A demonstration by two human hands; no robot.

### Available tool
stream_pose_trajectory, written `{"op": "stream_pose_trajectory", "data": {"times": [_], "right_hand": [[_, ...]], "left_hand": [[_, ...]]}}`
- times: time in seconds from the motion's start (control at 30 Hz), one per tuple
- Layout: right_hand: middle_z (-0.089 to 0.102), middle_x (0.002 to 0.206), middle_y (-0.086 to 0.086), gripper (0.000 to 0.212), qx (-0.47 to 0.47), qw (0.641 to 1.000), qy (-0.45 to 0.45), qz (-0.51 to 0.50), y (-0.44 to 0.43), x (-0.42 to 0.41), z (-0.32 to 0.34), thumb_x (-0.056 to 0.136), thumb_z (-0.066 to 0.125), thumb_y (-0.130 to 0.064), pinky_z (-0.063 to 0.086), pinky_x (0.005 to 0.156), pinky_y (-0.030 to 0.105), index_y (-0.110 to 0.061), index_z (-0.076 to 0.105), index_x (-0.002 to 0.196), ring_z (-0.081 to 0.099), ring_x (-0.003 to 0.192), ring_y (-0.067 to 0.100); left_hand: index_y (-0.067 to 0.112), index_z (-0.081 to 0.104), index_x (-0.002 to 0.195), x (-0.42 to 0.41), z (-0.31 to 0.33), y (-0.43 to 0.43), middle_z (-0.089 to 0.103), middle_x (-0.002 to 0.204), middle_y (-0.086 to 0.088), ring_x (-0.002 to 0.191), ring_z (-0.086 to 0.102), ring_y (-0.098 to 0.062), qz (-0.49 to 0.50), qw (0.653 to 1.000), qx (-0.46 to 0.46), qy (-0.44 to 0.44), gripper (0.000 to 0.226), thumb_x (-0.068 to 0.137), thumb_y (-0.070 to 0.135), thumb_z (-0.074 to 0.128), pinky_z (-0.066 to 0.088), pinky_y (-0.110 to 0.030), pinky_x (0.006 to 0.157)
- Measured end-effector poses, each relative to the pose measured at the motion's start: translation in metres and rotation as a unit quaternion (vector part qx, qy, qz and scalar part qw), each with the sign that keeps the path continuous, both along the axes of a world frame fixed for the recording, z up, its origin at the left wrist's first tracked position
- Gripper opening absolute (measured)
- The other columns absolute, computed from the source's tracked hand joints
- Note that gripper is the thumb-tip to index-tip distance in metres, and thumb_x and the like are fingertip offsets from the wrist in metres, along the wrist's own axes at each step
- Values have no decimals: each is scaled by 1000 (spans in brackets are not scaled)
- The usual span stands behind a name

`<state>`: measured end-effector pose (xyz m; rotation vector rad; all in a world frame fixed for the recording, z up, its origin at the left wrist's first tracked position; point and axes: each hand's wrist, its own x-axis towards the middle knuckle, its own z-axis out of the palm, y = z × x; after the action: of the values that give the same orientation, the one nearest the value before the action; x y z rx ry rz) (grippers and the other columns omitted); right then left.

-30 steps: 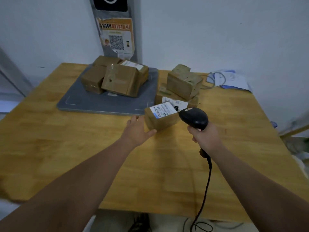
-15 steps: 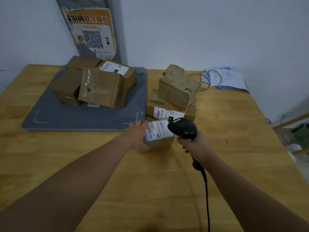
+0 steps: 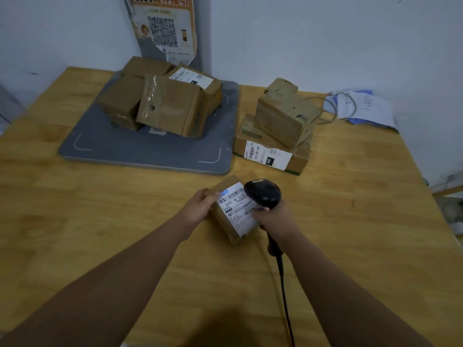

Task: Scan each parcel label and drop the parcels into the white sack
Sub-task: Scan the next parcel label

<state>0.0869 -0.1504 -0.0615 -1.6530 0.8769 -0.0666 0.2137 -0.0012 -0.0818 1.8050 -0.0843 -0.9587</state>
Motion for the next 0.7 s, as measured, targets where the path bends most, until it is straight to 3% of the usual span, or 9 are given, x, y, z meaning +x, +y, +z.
{"op": "stream_pose_trajectory", "data": {"times": [0.1,0.2,0.37,0.47,0.53,0.6,0.7], "right_hand": [[68,93,2,15,-8,1000,-5,-6,2,-6,-1,86,62,-3,58,81,41,-11,63,99,65,89,17],[67,92,-3,21,4,998,-54,-21,6,-21,-1,87,62,0,54,69,25,-17,62,99,64,86,8],[66,85,-4,21,-19,998,-62,-15,4,-32,5,85,64,1,49,61,15,-19,64,90,63,78,4],[66,74,-9,20,-75,995,-61,6,2,-39,24,84,69,-7,53,57,21,-26,64,82,62,63,3],[62,62,-10,20,-56,996,-71,15,5,-46,36,86,67,-8,50,49,21,-25,62,77,58,52,8],[57,56,-4,17,-37,996,-78,25,11,-54,43,87,68,-10,43,44,22,-21,62,75,50,46,11],[50,50,-1,20,-28,997,-77,14,20,-64,44,86,70,-14,39,42,22,-15,60,68,45,40,12]], "left_hand": [[25,39,127,-14,0,-2,59,122,-1,105,59,-14,2,998,-54,25,50,87,31,69,49,-32,90],[28,42,125,-16,8,-3,61,110,2,94,61,-10,10,998,-65,10,46,88,26,69,49,-25,72],[27,54,116,-13,19,3,62,112,-5,96,62,-17,12,998,-57,-35,30,89,31,66,52,-26,77],[29,55,115,-6,30,3,56,106,1,105,58,-21,20,988,-47,-144,31,87,31,68,52,-31,88],[25,57,121,-3,37,2,53,107,0,107,56,-20,19,981,-45,-190,37,86,31,70,50,-25,84],[21,57,126,-3,41,0,53,109,1,103,54,-15,16,979,-39,-198,43,86,30,71,45,-14,72],[20,60,125,-3,43,-2,56,109,2,100,56,-14,38,982,-64,-171,43,84,26,73,45,-15,70]]}}
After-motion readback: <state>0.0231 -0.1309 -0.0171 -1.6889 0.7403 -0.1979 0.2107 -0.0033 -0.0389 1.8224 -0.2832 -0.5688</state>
